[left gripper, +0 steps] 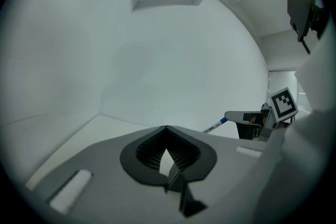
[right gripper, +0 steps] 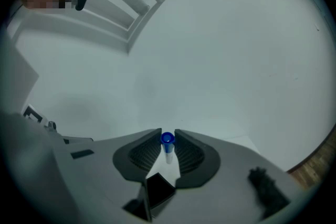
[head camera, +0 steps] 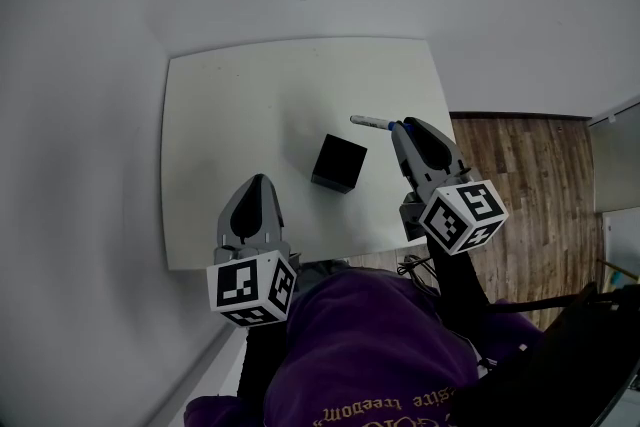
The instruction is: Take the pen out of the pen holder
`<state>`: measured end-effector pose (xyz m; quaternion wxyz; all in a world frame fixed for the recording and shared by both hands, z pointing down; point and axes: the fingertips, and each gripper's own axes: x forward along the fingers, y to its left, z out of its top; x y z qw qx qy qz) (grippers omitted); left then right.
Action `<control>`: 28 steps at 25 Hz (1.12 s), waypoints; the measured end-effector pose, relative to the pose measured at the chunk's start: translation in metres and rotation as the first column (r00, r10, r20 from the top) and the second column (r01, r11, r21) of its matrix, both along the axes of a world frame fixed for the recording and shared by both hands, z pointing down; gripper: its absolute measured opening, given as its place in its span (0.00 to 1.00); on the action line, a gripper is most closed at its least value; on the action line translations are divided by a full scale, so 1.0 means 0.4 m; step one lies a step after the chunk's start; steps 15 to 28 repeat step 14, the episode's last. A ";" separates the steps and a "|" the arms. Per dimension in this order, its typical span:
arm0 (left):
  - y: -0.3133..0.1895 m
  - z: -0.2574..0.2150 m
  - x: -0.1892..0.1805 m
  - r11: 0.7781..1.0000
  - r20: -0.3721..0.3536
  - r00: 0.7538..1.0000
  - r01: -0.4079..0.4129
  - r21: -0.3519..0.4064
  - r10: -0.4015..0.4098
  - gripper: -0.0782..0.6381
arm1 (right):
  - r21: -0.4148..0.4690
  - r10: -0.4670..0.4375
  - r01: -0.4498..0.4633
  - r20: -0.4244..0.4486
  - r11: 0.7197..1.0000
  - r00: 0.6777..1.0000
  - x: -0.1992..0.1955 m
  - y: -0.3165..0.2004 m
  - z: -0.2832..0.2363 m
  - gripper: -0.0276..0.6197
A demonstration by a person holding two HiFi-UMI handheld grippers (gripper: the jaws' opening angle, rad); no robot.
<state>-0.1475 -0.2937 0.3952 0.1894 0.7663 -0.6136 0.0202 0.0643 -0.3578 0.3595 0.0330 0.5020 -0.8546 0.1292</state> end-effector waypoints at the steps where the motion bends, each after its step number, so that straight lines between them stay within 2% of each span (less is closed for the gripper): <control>1: -0.002 0.000 0.000 1.000 0.001 1.000 0.000 -0.001 0.000 0.12 | 0.000 -0.001 0.001 0.001 1.000 1.000 -0.001 -0.002 -0.001 0.17; 28: -0.011 0.003 -0.005 1.000 0.002 1.000 0.002 -0.003 -0.002 0.12 | 0.004 -0.007 0.007 0.003 1.000 1.000 -0.009 -0.010 -0.005 0.17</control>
